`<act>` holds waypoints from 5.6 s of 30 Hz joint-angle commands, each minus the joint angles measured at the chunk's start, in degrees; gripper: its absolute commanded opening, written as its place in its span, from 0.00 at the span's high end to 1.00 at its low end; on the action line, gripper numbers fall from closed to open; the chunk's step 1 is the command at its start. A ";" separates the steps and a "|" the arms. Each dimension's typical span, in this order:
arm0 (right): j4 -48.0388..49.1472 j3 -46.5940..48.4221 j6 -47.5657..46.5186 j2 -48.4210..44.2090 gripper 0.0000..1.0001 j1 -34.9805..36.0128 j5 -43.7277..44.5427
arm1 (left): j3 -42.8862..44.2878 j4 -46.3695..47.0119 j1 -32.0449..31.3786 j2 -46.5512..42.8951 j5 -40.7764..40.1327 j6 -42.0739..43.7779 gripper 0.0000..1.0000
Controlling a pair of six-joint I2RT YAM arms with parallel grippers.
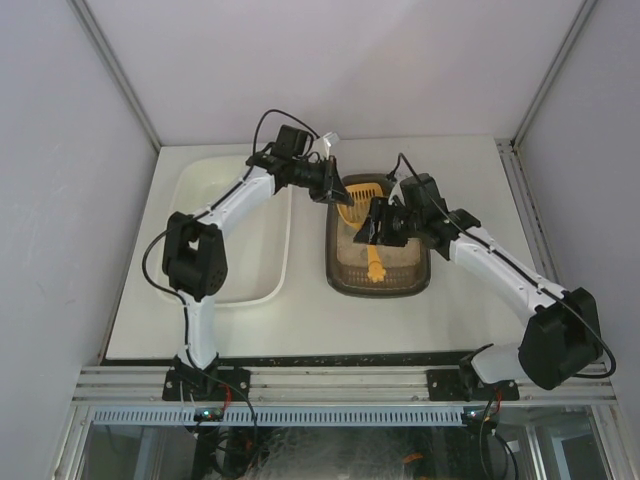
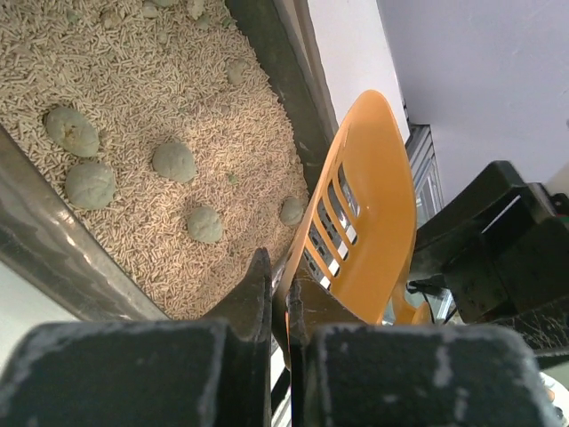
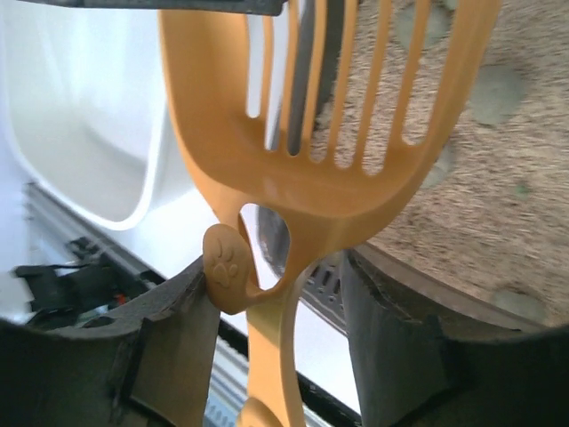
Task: Clean the litter box
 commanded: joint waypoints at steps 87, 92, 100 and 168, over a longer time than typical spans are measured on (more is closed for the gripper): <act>-19.14 16.15 -2.45 23.02 1.00 -7.07 -11.46 | -34.34 13.24 3.02 -32.78 -51.01 -29.10 0.00; -13.10 14.87 -2.56 23.82 1.00 -8.35 -13.38 | -34.58 13.87 3.08 -32.85 -50.92 -27.92 0.00; 5.69 1.46 3.92 18.03 1.00 -15.81 -24.98 | -36.05 16.22 3.22 -35.38 -52.09 -24.57 0.00; 59.50 -36.30 18.52 -11.12 1.00 -18.40 -35.32 | -24.05 -22.71 27.00 -44.51 -44.15 24.79 0.00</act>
